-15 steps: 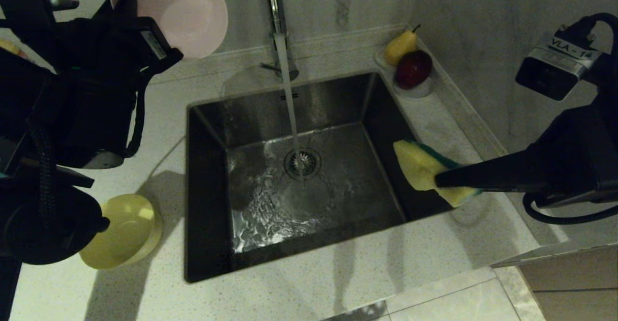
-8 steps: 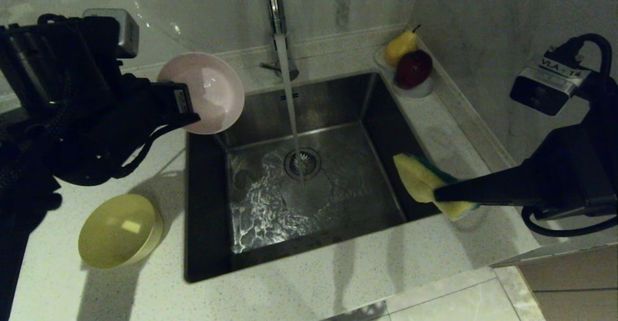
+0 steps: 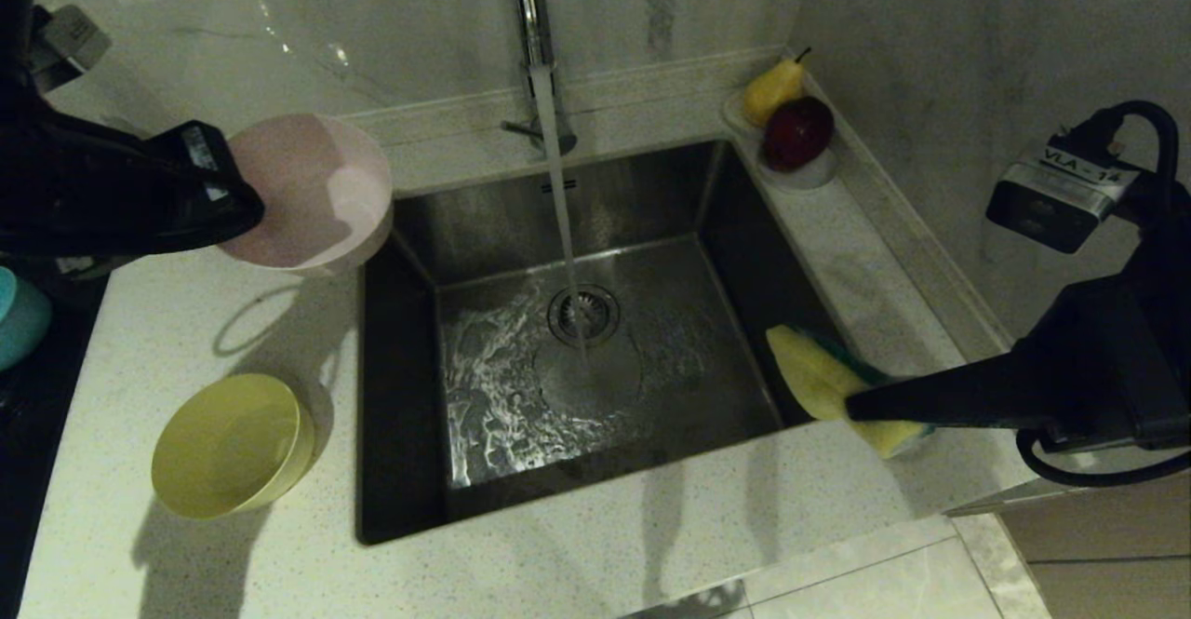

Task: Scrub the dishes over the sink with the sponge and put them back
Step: Place the bowl on the table

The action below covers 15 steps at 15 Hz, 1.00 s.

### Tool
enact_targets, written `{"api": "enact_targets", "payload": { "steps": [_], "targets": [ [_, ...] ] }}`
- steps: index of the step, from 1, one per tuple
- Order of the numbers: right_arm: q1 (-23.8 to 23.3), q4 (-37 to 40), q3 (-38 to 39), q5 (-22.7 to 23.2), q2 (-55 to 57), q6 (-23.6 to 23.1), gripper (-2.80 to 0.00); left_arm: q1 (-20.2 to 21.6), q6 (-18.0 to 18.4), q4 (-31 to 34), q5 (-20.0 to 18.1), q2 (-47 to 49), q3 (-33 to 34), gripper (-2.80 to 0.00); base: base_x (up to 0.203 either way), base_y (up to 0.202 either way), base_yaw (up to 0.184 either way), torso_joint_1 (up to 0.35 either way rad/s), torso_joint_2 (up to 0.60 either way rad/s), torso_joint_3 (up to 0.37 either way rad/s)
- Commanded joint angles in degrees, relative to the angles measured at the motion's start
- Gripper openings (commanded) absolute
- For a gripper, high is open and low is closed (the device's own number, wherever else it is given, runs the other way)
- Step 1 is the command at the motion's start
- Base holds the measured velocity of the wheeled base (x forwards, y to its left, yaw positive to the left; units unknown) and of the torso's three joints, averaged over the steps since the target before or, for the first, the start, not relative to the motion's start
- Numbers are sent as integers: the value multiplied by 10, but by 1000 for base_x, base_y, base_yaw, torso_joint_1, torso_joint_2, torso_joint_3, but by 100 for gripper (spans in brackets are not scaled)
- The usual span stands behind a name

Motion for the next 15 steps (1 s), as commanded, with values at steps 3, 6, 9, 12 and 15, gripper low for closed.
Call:
{"api": "enact_targets", "payload": {
  "steps": [3,6,9,12,15],
  "targets": [
    [0,4,8,1,-9,4,-280,138,-26,25,-36,1,-30,-280,0,0,0,0,0,0],
    [0,6,9,1,-12,4,-280,228,-48,24,-46,37,-30,-280,0,0,0,0,0,0],
    [2,23,8,2,-14,3,-280,306,-85,22,-73,71,-25,-280,0,0,0,0,0,0],
    [5,22,1,2,-14,3,-280,357,-105,21,-80,110,-20,-280,0,0,0,0,0,0],
    [5,23,2,2,-14,3,-280,382,-120,15,-80,152,-4,-280,0,0,0,0,0,0]
  ]
}}
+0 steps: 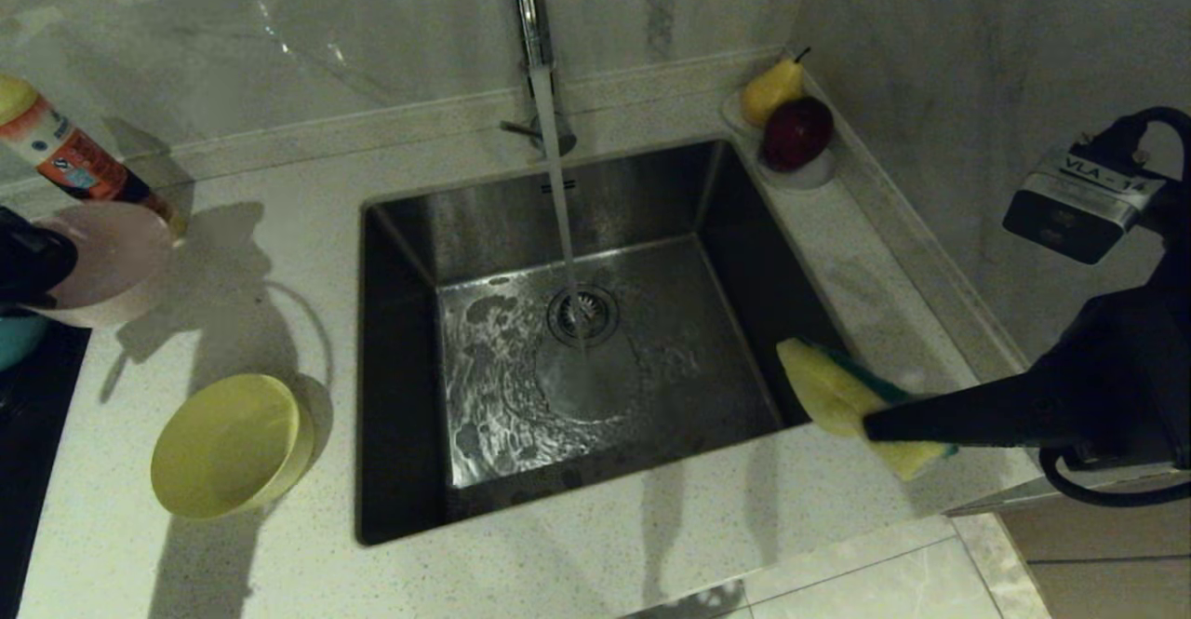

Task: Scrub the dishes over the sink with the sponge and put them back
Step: Place the bowl on the table

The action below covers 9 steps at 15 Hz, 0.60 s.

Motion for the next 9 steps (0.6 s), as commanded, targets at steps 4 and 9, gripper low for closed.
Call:
{"api": "enact_targets", "payload": {
  "steps": [4,9],
  "targets": [
    [0,4,8,3,-14,3,-280,15,-25,-34,7,84,11,-280,0,0,0,0,0,0],
    [-3,15,11,1,-30,1,-280,14,-25,-38,7,119,14,-280,0,0,0,0,0,0]
  ]
}}
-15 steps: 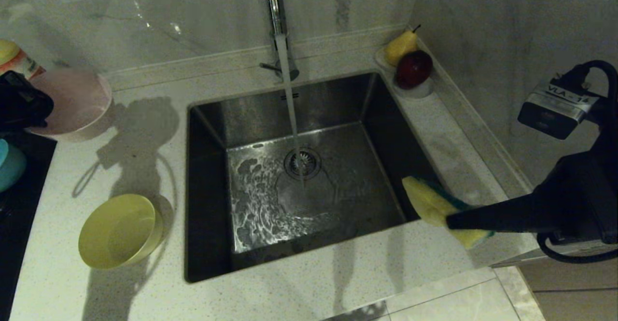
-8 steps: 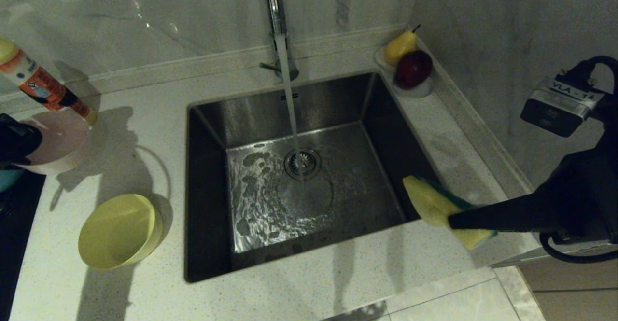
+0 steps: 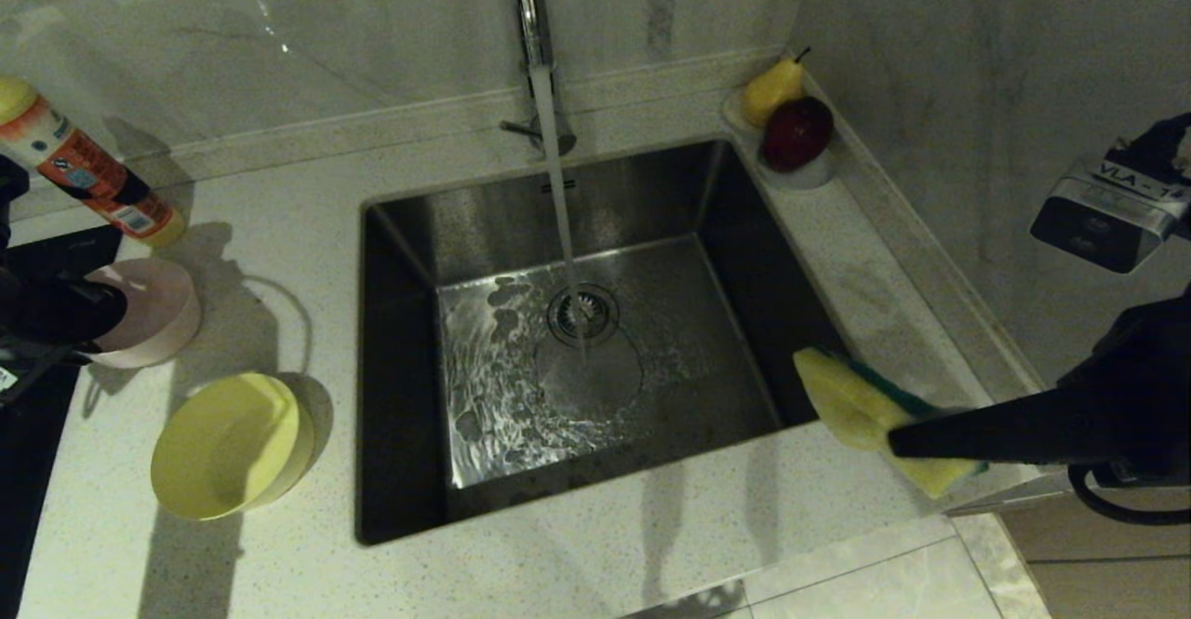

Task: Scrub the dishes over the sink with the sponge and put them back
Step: Place the bowl on the table

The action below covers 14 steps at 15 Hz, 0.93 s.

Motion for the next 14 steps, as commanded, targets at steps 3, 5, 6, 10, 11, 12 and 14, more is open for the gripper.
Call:
{"api": "enact_targets", "payload": {
  "steps": [3,5,6,10,11,12,14],
  "targets": [
    [-1,5,0,2,-10,1,-280,0,-2,2,-4,4,-13,0,0,0,0,0,0,0],
    [0,4,0,3,-10,1,-280,0,-3,2,-6,-20,-24,0,0,0,0,0,0,0],
    [-1,5,2,3,-11,1,-280,0,-3,3,-6,-34,-26,0,0,0,0,0,0,0],
    [-1,5,10,3,-18,1,-280,0,5,23,-5,-88,-45,0,0,0,0,0,0,0],
    [0,5,13,3,-19,1,-280,-1,8,38,-6,-103,-47,0,0,0,0,0,0,0],
    [0,4,15,3,-20,1,-280,-2,14,49,-9,-122,-47,0,0,0,0,0,0,0],
    [0,5,15,2,-20,1,-280,-8,36,61,-41,-163,-48,-280,0,0,0,0,0,0]
  ]
}}
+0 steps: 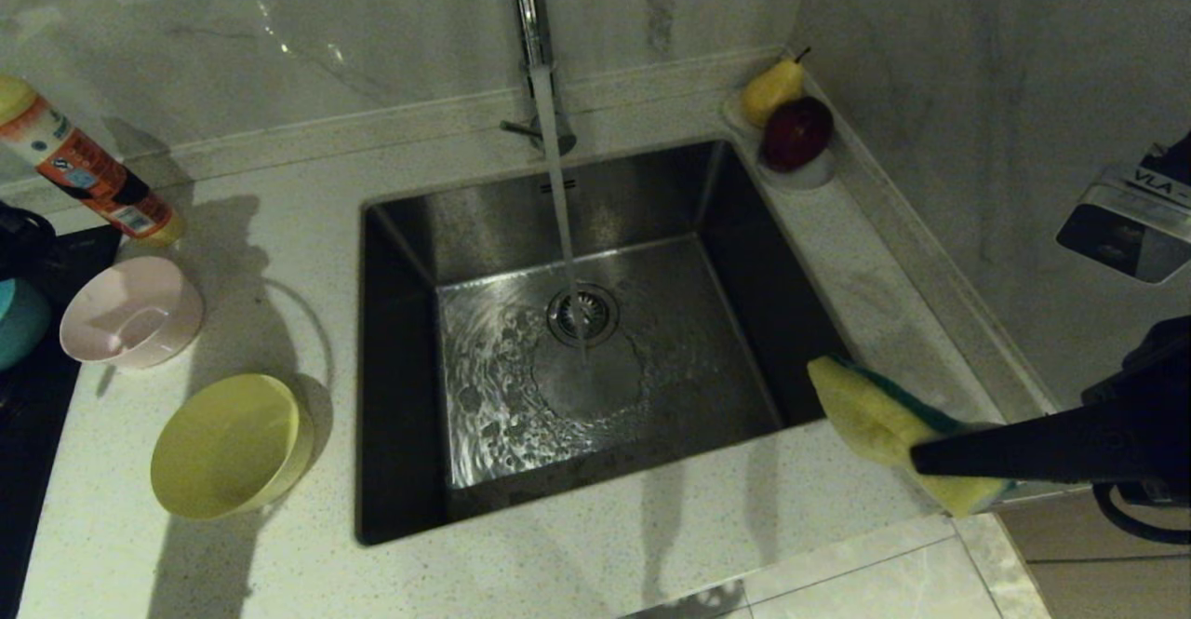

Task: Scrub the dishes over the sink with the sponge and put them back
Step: Place the bowl on the table, then wash the bowl

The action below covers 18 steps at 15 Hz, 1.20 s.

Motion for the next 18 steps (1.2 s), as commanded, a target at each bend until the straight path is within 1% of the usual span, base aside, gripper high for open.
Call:
{"api": "enact_targets", "payload": {
  "steps": [1,2,3,5,7,10,11,13,14,15,18],
  "targets": [
    [0,2,2,2,-2,2,-280,-6,22,17,-39,-67,-3,-280,0,0,0,0,0,0],
    [0,2,3,3,-3,2,-280,-12,39,30,-60,-86,-4,-280,0,0,0,0,0,0],
    [-1,2,3,3,-2,3,-280,-17,70,43,-71,-100,-2,-280,0,0,0,0,0,0],
    [0,3,5,2,-2,4,-280,-29,122,69,-75,-126,10,-280,0,0,0,0,0,0],
    [0,3,4,1,-1,4,-280,-39,167,78,-77,-150,45,-280,0,0,0,0,0,0],
    [0,3,5,1,3,5,-280,-64,193,79,-75,-173,132,-280,0,0,0,0,0,0],
    [0,3,5,1,5,6,-280,-69,212,77,-76,-180,169,0,0,0,0,0,0,0],
    [0,3,8,0,7,6,-280,-79,262,68,-83,-191,236,0,0,0,0,0,0,0],
    [0,2,9,0,7,5,-280,-81,277,55,-98,-193,261,0,0,0,0,0,0,0],
    [-1,1,9,0,7,5,-280,-82,282,35,-120,-191,278,0,0,0,0,0,0,0],
    [-2,-2,17,-1,8,4,-280,-83,280,-7,-126,-175,315,0,0,0,0,0,0,0]
  ]
}}
